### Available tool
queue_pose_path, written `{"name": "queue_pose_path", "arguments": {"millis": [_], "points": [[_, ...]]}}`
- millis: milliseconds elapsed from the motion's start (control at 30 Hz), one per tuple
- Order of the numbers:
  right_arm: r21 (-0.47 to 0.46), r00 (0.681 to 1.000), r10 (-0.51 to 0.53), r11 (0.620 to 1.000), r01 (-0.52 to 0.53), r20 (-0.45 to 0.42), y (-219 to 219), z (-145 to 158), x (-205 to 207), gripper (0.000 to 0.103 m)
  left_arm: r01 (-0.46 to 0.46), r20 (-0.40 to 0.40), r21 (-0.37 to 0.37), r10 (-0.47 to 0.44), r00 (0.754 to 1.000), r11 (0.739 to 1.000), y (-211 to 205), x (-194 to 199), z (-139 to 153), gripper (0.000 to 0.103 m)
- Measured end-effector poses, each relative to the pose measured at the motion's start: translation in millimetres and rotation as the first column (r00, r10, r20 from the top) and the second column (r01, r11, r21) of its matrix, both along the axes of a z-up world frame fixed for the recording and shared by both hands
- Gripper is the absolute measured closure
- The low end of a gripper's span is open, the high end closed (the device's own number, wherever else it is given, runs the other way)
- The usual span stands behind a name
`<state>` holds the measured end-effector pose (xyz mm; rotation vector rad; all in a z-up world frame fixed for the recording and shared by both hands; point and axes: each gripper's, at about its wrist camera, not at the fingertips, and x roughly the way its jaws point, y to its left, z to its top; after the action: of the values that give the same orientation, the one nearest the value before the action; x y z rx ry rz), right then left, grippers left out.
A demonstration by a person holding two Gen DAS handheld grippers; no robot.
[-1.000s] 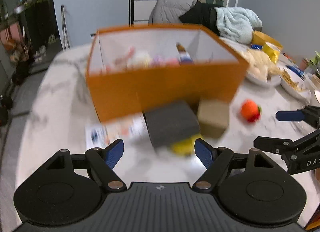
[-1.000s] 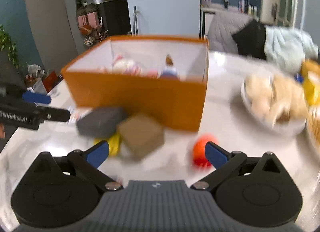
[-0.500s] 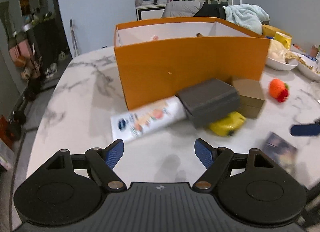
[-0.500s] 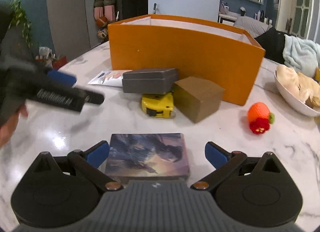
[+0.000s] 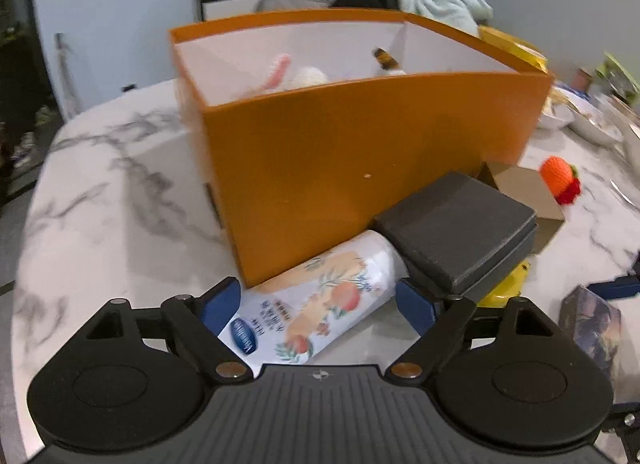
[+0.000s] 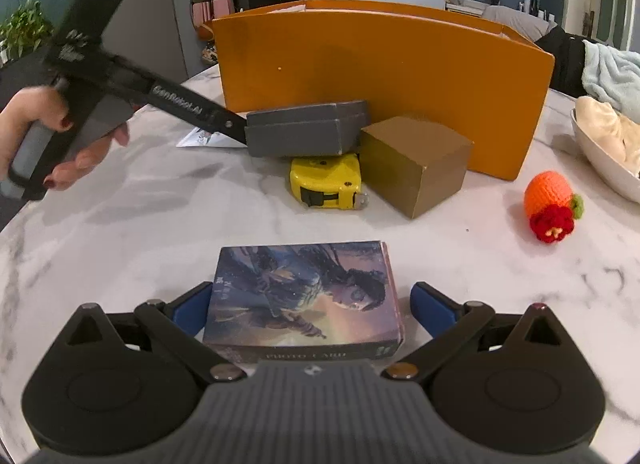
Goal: Organize objects
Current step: 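Approach the lotion tube with the left gripper while the right approaches the photo card box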
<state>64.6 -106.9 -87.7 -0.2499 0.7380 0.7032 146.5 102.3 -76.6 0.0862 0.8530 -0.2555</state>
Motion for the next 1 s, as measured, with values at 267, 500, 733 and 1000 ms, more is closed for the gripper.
{"name": "queue_pose_path", "arguments": {"millis": [267,500,733,1000], "points": [[0.025,1.000,0.003,1.000,-0.003,-0.011,-3.0,1.8,1.0,0.001,0.124,-0.042,0.092,-0.121,0.992,0.988,-26.0,-24.6,-6.0,0.000],[0.036,1.000,0.010,0.999,-0.011,0.021,-13.5,-0.3,-10.4,0.001,0.265,-0.075,0.074,-0.260,0.963,0.961,-61.3,-69.8,0.0,0.000],[0.035,0.998,0.017,0.999,-0.019,0.064,-12.1,-1.2,-10.0,0.001,0.149,-0.057,0.042,-0.146,0.988,0.988,-63.1,-42.2,-7.2,0.000],[-0.011,0.991,0.083,0.997,-0.082,0.102,-6.2,-3.5,-5.0,0.001,0.015,0.011,0.017,-0.015,1.000,1.000,-64.2,-35.6,-13.8,0.000]]}}
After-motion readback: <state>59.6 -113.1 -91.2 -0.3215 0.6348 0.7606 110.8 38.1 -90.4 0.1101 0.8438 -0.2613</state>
